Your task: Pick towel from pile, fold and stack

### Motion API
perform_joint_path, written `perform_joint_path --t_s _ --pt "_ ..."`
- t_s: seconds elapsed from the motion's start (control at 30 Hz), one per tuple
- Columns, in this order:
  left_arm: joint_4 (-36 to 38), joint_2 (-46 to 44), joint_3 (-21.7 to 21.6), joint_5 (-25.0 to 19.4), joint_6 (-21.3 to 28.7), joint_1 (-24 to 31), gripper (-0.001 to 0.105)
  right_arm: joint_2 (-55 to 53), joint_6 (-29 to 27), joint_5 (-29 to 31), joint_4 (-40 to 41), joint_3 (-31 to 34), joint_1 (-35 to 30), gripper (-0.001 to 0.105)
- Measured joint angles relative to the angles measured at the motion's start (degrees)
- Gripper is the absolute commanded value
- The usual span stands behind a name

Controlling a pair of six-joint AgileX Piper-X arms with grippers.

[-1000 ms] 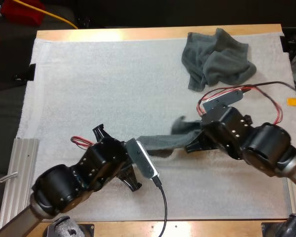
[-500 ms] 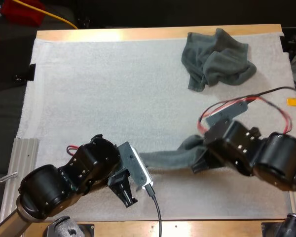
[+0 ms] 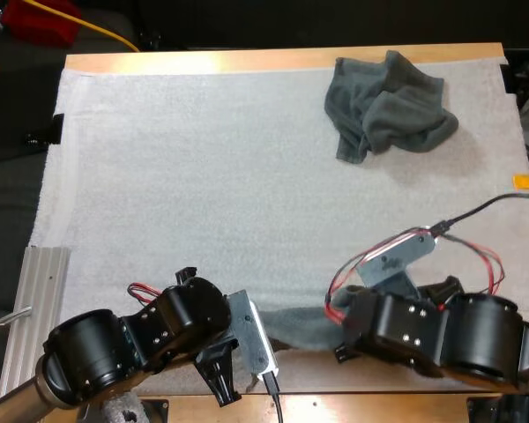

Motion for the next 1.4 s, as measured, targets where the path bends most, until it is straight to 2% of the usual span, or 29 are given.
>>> perform_joint_path --t_s 0.17,0.3,0.47,0.6,0.67,0.8,1.07,1.27,1.4 --pt "0.0 0.2 0.0 -3.6 0.0 0.0 0.0 0.0 1.2 2.1 0.1 3.0 0.6 0.001" --pt "0.0 2.2 0.0 -4.1 0.6 0.7 0.0 0.0 1.3 2.1 0.1 7.4 -0.7 0.001" --pt "-1.4 6.3 0.0 -4.3 2.4 5.1 0.0 0.0 1.3 2.1 -1.2 11.1 -4.3 0.001" --pt "-3.3 6.7 0.0 -4.5 4.6 10.5 0.0 0.0 -1.6 2.0 -7.2 12.2 -7.7 0.001" --pt "-3.3 6.7 0.0 -4.0 6.1 13.6 0.0 0.0 -2.6 0.4 -10.9 12.4 -9.9 0.001" --pt "-4.7 6.7 0.0 0.3 8.4 19.2 0.0 0.9 -4.3 -4.4 -16.8 12.3 -14.5 0.001" --pt "-8.0 8.7 0.2 4.5 12.1 26.3 0.0 7.1 -4.4 -12.6 -24.6 12.3 -22.1 0.001" --pt "-10.7 13.8 3.8 7.1 14.9 30.6 0.0 10.9 -4.4 -18.6 -30.6 12.3 -26.5 0.001" --pt "-12.0 16.1 4.3 8.1 16.6 33.9 0.0 13.6 -2.9 -23.1 -35.1 12.3 -29.3 0.001"
